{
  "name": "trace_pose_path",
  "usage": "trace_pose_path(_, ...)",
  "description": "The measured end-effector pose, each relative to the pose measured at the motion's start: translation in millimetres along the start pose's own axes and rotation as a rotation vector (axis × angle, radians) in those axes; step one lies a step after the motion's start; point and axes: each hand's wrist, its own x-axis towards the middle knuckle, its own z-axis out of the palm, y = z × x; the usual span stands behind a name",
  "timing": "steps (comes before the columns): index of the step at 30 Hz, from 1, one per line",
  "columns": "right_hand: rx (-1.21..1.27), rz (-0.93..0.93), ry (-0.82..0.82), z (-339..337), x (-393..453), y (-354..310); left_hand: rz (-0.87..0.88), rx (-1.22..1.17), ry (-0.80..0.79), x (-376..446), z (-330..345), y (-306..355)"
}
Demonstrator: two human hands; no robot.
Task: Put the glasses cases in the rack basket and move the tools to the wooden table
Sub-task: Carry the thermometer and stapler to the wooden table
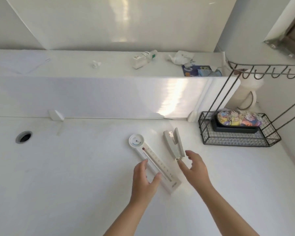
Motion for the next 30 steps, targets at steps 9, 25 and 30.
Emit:
trace_pose_path(9,-0.304,-0.057,-0.114,12.4,85.0,0.7,-0.285,0.456,0.227,58.1,41.8,16.6)
trace_pose_path(25,-0.382,-0.007,0.057,7.0,64.0,26.2,-0.388,0.6,0.236,18.5,12.0,-9.7)
trace_pose_path(30,-0.108,0.029,0.015,-16.1,4.1,33.0,-0.32,0.462,0.198,-17.5,-5.6,-1.9)
